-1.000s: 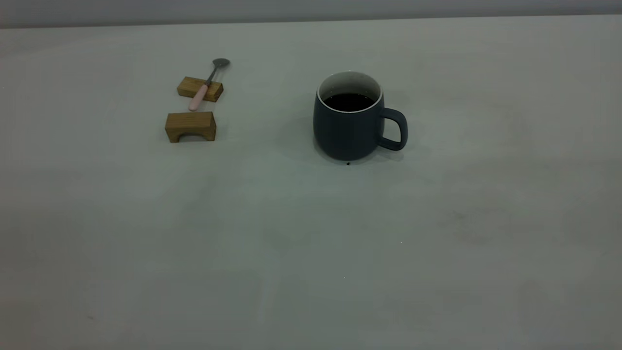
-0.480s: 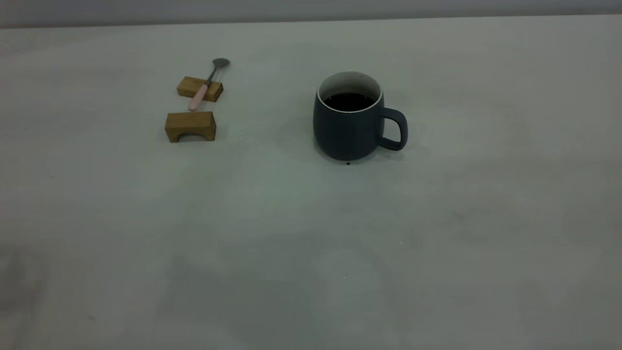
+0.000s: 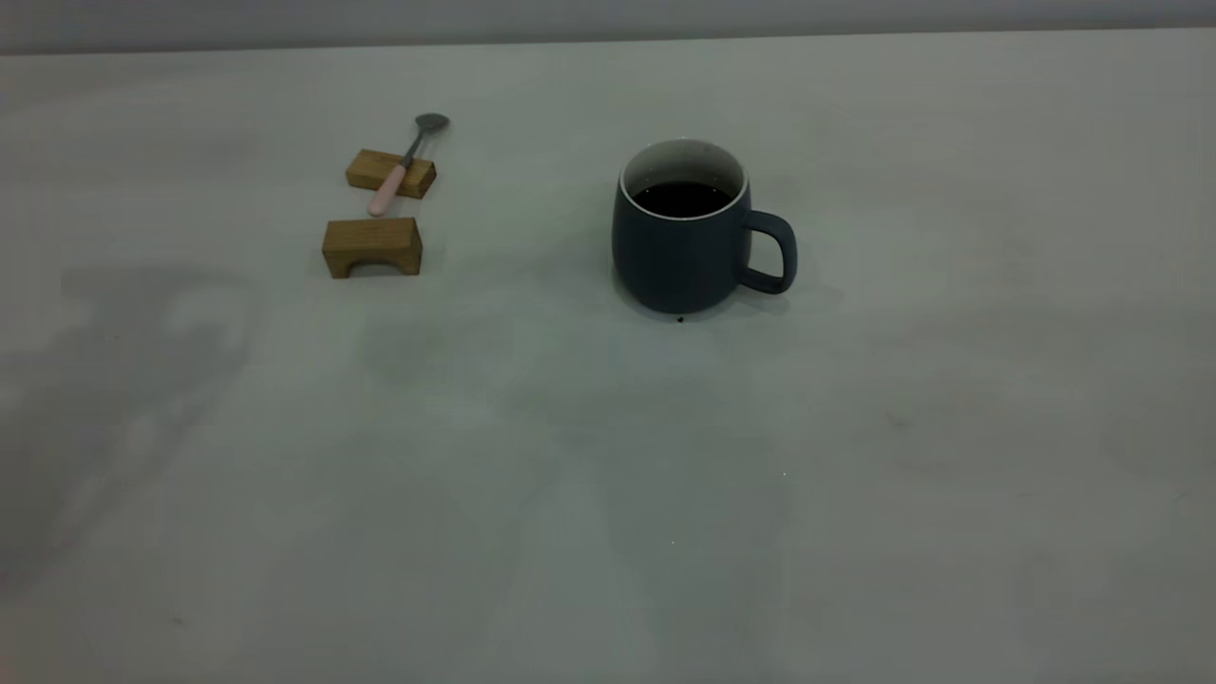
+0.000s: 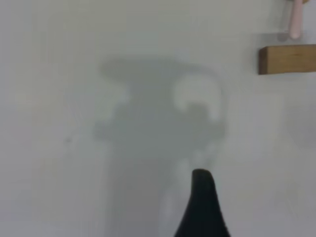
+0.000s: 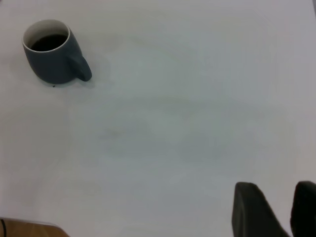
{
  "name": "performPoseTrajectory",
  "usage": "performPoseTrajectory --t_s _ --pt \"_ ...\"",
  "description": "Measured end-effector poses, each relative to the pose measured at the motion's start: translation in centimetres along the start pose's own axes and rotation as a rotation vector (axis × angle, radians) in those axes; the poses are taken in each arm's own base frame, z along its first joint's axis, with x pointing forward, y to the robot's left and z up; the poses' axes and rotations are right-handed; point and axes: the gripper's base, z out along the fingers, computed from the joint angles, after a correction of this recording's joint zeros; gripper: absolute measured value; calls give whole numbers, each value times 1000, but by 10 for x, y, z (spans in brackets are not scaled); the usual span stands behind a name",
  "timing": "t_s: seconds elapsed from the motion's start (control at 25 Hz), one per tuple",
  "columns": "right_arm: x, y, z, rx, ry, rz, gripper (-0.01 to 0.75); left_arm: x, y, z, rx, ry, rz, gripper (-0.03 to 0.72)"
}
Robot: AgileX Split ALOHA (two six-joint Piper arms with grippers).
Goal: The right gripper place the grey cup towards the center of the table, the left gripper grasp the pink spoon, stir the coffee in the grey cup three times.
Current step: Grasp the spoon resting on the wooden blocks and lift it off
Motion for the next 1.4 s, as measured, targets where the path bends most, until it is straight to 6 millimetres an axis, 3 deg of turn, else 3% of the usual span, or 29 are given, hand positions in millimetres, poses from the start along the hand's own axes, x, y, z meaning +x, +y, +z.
performPoseTrajectory --t_s 0.36,0.68,0.96,1.4 --pt "0 0 0 0 0 0 238 -46 -54 107 25 104 109 664" --pt "0 0 0 0 0 0 238 -60 -78 183 33 147 124 655" --pt "0 0 0 0 0 0 238 -63 -84 218 52 164 97 646" --pt "0 0 0 0 0 0 238 -58 -87 243 63 162 84 585"
